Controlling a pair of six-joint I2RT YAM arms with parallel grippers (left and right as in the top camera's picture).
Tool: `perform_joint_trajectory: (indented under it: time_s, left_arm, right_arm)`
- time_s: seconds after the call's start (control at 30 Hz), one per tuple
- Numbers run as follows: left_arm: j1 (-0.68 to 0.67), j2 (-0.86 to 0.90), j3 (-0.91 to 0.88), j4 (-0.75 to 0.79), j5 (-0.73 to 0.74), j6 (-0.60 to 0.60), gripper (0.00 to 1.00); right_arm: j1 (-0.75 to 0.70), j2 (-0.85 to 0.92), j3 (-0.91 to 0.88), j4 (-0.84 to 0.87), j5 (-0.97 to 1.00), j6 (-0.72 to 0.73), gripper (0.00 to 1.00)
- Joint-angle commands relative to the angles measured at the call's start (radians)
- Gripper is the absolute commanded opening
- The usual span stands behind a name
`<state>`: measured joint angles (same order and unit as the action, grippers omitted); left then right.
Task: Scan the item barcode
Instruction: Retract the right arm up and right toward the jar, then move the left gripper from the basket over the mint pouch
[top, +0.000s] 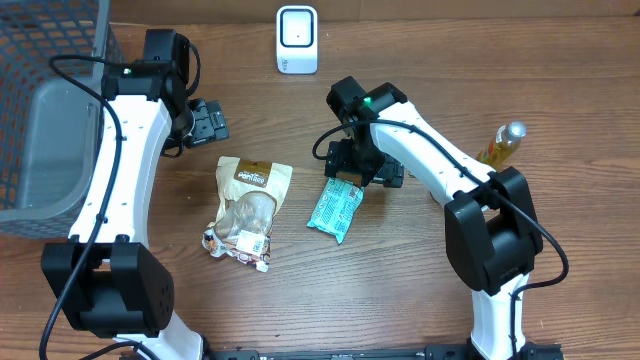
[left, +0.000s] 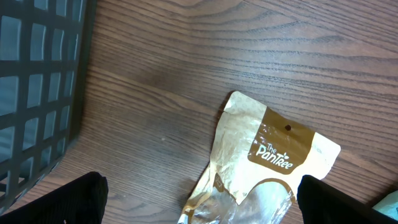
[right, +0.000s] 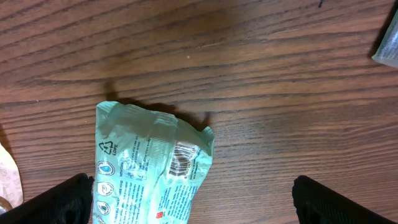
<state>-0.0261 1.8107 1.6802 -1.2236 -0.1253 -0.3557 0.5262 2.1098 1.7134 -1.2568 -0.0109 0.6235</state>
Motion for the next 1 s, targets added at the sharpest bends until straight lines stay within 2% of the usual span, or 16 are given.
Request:
perform_joint_trajectory:
  time_s: [0.0,0.23,0.73,0.97]
  left_arm:
    - [-0.007,0.001,0.016,0.001,-0.013,0.012,1.0]
    - [-0.007,0.001,0.016,0.001,-0.013,0.012,1.0]
    - [-0.007,0.001,0.016,0.001,-0.013,0.012,0.99]
    - [-0.007,0.001,0.016,0.001,-0.012,0.012,1.0]
  right_arm:
    - [0.002,-0.022,0.006,0.003,0.009,-0.003,1.0]
    - [-0.022,-0.022,0.016,0.041,0.01,-0.003,1.0]
    - [-0.37,-0.022,0.048,0.063,-0.062,-0.004,1.0]
    - [-0.441,-0.022,0.048,0.067,-0.056,-0.004,1.0]
